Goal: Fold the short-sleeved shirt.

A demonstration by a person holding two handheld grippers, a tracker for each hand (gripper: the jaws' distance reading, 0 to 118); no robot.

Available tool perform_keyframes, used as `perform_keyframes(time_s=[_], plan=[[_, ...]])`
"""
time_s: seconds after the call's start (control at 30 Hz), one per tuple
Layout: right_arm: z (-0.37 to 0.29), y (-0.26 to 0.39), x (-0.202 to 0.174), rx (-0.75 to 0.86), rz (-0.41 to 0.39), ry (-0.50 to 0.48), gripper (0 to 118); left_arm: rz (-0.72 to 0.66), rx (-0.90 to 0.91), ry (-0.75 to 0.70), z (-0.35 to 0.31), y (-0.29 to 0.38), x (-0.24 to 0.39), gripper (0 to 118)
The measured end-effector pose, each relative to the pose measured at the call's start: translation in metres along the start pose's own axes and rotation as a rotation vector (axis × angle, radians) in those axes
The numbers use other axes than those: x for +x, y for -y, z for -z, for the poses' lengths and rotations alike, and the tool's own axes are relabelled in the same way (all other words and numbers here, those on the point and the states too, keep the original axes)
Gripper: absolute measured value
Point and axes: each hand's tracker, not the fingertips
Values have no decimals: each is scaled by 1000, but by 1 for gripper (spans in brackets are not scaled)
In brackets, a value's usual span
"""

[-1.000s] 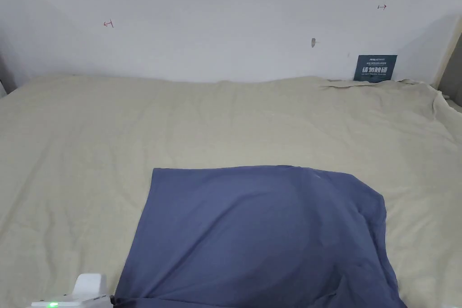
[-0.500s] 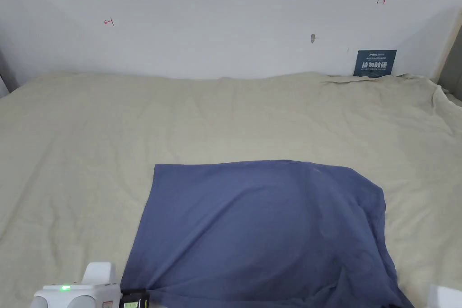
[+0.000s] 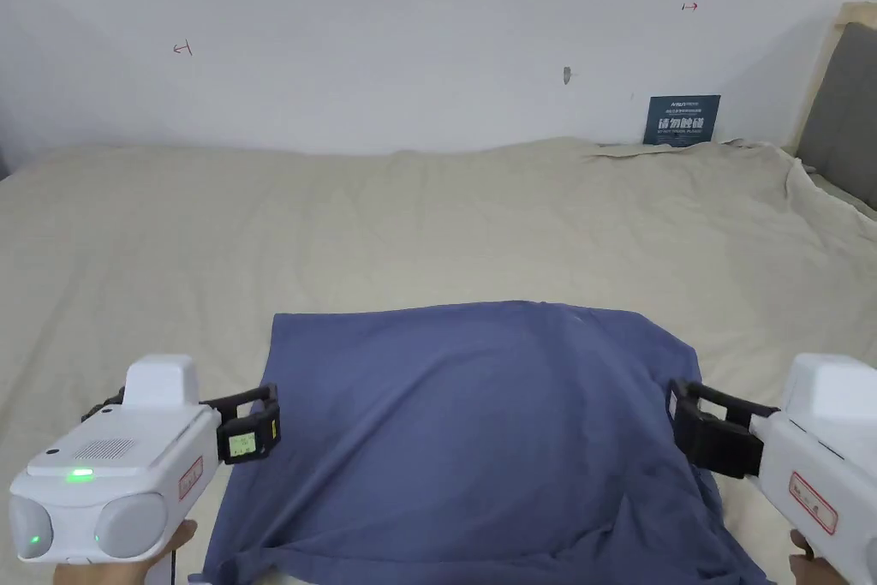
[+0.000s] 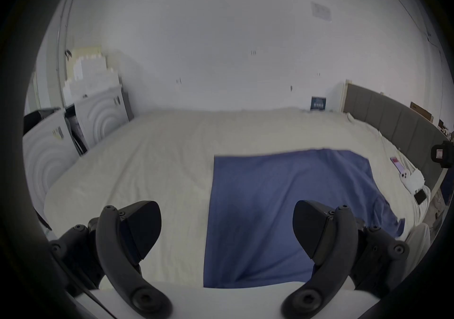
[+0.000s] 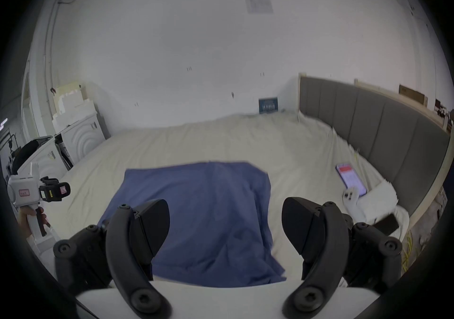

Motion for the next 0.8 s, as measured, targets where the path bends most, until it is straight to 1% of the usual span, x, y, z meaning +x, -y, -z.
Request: perform_keyframes(time_s=[0.1,0.17,0.2,0.23,0.27,0.3,0.37,0.4,0.47,0.5,0.6,0.8], plan=[[-1,-2,-10,68,-62,50,96,-6,58,-11,-1,-3,8,111],[1,0,-13,99,-79,65,96,-1,87,1,-4,-2,13,110],[1,1,-15,105,-84,68,95,7,98,-4,-5,0,17,107],[1,2,-16,119,-92,75,92,17,124,1,-7,2,20,103],[1,4,-17,130,-98,74,83,34,147,2,-9,5,23,96],[-4,4,-26,137,-96,76,65,49,168,2,-11,8,25,83],[-6,6,-31,153,-92,86,34,69,194,2,-15,12,30,64],[-6,7,-32,158,-90,85,19,68,205,3,-17,13,32,47],[-9,8,-35,172,-85,83,5,61,231,33,-22,16,31,13],[-9,8,-36,175,-90,88,1,44,237,47,-23,16,31,1],[-13,9,-38,193,-104,93,0,17,226,69,-25,16,28,0],[-15,7,-37,192,-103,94,0,-11,179,64,-20,18,20,0]])
